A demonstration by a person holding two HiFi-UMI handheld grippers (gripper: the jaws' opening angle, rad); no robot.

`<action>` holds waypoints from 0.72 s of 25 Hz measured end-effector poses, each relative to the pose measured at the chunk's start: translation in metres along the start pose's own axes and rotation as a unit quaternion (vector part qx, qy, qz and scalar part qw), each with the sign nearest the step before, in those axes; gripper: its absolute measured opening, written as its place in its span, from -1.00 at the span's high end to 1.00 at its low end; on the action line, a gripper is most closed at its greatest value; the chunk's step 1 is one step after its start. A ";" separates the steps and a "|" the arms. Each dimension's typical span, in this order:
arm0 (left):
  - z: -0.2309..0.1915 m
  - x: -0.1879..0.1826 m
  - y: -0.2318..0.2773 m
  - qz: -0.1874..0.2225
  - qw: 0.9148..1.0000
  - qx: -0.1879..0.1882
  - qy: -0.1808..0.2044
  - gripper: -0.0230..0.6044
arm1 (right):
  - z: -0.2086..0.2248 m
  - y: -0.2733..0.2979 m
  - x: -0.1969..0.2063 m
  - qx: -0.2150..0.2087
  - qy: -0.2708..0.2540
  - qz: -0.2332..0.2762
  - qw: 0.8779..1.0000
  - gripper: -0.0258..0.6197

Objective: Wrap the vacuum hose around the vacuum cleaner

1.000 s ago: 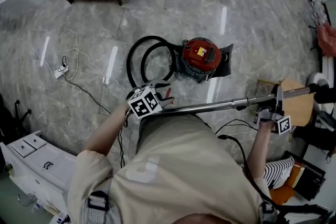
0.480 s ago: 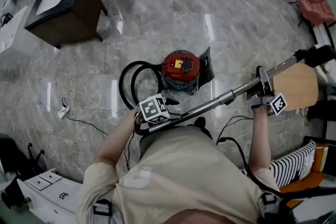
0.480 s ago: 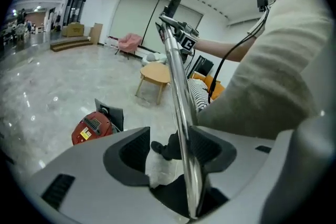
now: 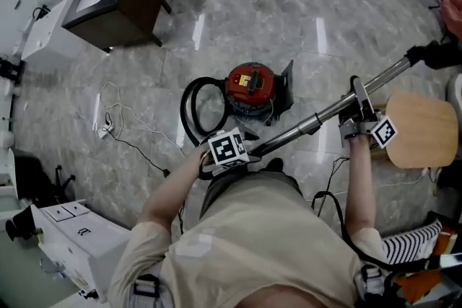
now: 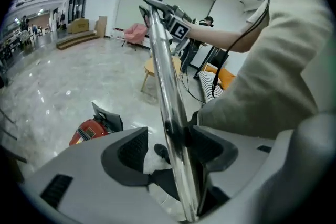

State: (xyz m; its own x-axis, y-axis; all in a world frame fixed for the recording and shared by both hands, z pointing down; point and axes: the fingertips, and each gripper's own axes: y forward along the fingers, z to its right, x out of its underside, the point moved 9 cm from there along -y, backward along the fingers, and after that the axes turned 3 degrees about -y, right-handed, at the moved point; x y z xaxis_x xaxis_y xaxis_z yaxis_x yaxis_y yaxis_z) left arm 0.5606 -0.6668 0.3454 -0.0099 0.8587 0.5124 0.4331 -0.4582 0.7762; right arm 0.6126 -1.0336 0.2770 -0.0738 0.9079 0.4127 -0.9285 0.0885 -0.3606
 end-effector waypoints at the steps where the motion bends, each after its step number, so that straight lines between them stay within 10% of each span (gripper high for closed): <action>1: 0.003 -0.008 0.011 -0.005 1.000 -0.003 0.001 0.12 | 0.001 0.005 -0.006 -0.007 0.001 -0.005 1.000 0.63; 8: -0.005 -0.043 0.070 -0.037 0.998 -0.048 0.029 0.14 | -0.008 0.053 -0.022 -0.050 -0.017 -0.075 0.996 0.63; 18: -0.068 -0.052 0.090 0.023 0.996 -0.063 -0.066 0.63 | 0.028 0.112 -0.037 0.010 -0.060 -0.173 0.983 0.64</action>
State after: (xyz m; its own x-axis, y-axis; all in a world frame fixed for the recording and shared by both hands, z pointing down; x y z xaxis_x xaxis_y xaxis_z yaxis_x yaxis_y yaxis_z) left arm 0.5385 -0.7684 0.4138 0.1295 0.8548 0.5025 0.3142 -0.5161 0.7968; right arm 0.5008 -1.0691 0.2445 0.2068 0.7703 0.6032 -0.9126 0.3741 -0.1649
